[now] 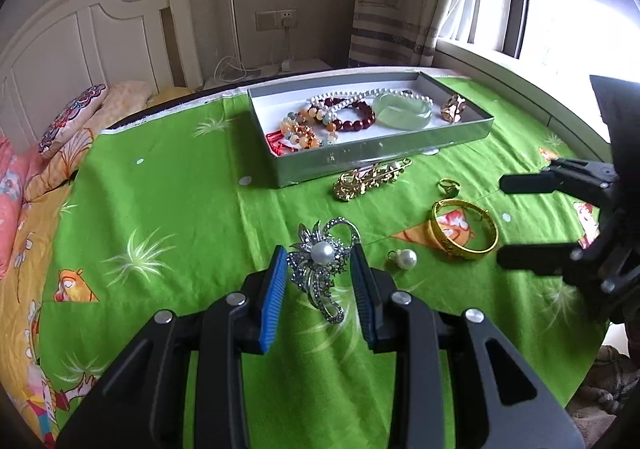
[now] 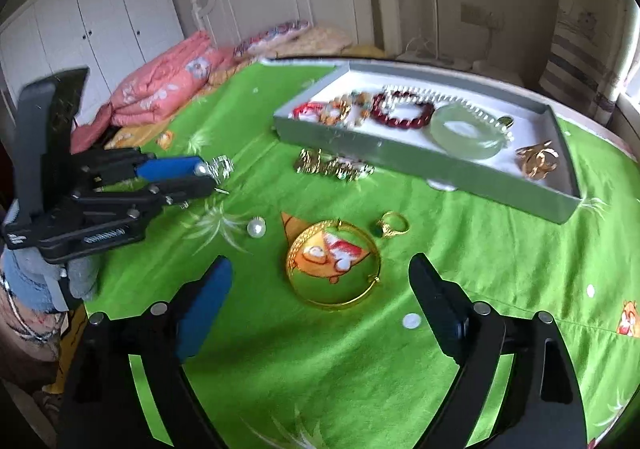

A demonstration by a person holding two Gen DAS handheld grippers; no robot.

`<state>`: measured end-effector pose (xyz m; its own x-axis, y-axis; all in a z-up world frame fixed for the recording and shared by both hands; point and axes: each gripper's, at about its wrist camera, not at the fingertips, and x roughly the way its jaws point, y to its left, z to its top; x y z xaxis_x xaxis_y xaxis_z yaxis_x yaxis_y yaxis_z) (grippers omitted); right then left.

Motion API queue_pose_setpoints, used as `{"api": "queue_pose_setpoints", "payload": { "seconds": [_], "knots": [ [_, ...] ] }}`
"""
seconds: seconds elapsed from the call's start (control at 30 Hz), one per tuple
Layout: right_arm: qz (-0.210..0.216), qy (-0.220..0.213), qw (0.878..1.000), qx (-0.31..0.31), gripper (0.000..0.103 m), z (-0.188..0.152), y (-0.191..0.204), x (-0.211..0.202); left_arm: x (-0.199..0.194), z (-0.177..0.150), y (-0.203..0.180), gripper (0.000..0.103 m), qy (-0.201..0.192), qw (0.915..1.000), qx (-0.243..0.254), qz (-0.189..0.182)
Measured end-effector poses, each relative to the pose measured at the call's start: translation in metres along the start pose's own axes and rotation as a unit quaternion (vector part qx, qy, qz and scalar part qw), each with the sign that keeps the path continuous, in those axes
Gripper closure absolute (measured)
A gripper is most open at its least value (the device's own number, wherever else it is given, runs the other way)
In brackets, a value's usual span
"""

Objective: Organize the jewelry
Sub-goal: 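Grasp the silver pearl brooch with the left tool, then carry the bangle and brooch into the tray and open both tools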

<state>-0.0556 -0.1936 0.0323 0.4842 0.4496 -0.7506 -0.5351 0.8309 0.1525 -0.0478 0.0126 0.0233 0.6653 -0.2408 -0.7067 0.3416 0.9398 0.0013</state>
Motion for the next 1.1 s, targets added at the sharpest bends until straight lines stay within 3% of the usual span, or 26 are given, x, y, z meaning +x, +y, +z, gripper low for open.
{"api": "queue_pose_setpoints", "payload": {
  "seconds": [0.07,0.13,0.27,0.4,0.6,0.83,1.1],
  "knots": [
    [-0.015,0.029,0.999,-0.003,0.017,0.002,0.001,0.012,-0.002,0.000,0.000,0.071,-0.003,1.0000,-0.002,-0.003],
    [-0.033,0.054,0.998,-0.011,0.024,0.003,0.004,0.023,-0.003,0.001,-0.002,0.071,-0.004,1.0000,-0.001,-0.003],
    [-0.065,0.057,0.995,-0.051,0.047,0.002,0.019,0.027,-0.004,0.001,-0.002,0.071,-0.006,1.0000,-0.001,-0.004],
    [-0.075,0.052,0.994,-0.062,0.047,-0.002,0.019,0.023,-0.005,0.001,0.001,0.071,-0.008,0.9999,-0.007,-0.005],
    [-0.029,0.020,0.999,-0.023,0.047,-0.001,0.003,0.003,-0.007,0.005,-0.001,0.071,-0.012,0.9999,-0.006,-0.007],
    [-0.031,0.000,0.999,-0.015,0.047,0.005,-0.002,-0.010,-0.005,0.011,-0.005,0.071,-0.012,0.9999,0.000,-0.008],
    [-0.043,-0.034,0.998,0.010,0.047,0.022,-0.029,-0.018,0.008,0.042,-0.011,0.071,-0.017,0.9997,0.014,-0.009]
  ]
}}
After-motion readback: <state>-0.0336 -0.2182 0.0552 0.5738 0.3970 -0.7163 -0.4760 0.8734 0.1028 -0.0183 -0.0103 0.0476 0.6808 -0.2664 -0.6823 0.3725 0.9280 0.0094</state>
